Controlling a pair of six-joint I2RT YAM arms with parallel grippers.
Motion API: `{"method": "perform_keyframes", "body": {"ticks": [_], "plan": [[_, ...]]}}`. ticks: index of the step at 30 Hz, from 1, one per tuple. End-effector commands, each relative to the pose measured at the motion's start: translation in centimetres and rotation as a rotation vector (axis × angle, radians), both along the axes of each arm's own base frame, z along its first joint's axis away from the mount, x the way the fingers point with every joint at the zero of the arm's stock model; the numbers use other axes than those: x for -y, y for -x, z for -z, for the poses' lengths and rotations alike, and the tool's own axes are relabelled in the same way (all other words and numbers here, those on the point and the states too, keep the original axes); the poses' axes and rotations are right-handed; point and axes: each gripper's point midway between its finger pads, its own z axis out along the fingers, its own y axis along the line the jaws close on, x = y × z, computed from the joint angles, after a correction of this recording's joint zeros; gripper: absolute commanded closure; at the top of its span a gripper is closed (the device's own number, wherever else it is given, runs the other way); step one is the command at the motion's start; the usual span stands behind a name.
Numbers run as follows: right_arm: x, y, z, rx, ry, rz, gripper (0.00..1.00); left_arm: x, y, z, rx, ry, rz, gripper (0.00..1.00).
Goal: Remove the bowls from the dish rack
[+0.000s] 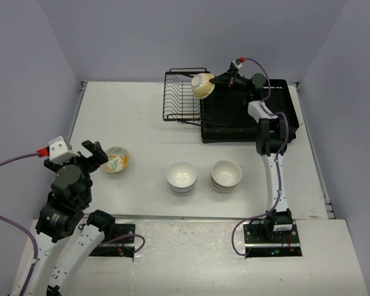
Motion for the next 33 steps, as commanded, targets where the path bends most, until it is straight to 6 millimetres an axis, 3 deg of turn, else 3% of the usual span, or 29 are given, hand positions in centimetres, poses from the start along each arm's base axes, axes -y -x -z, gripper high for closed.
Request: {"method": "perform_keyframes", "body": {"ticks": [1,3,7,9,14,18,25,33], "plan": [[-0.3,0.7,-1.1,0.063,-0.005,-0.031,0.73,0.0,-0.2,-0.9,0.045,0.017,-0.004,0.00],[-0.3,0.7,-0.8,0.054,-0.014,-0.031,0.80,0.0,-0.2,-0.9,0.044,0.015,-0.004,0.00],[-0.3,0.7,-0.9,0.045,-0.036,-0.023,0.82,0.0,-0.2,-0.8,0.043,0.014,-0.005,0.00],[-0.2,0.8,-1.1,0.047,-0.046,-0.023,0.89,0.0,-0.1,-0.8,0.045,0.014,-0.005,0.00],[-0.1,1.0,-2.1,0.052,-0.076,-0.019,0.99,-0.1,-0.1,-0.8,0.048,0.015,-0.006,0.00],[0.0,1.4,-3.2,0.066,-0.104,-0.014,1.00,-0.1,-0.1,-0.8,0.050,0.016,-0.006,0.00],[0.7,2.7,-7.5,0.107,-0.233,0.018,1.00,-0.1,0.0,-0.8,0.052,0.017,-0.005,0.00],[0.5,5.5,-12.8,0.195,-0.347,0.002,1.00,-0.1,0.1,-0.8,0.054,0.018,-0.003,0.00]]}}
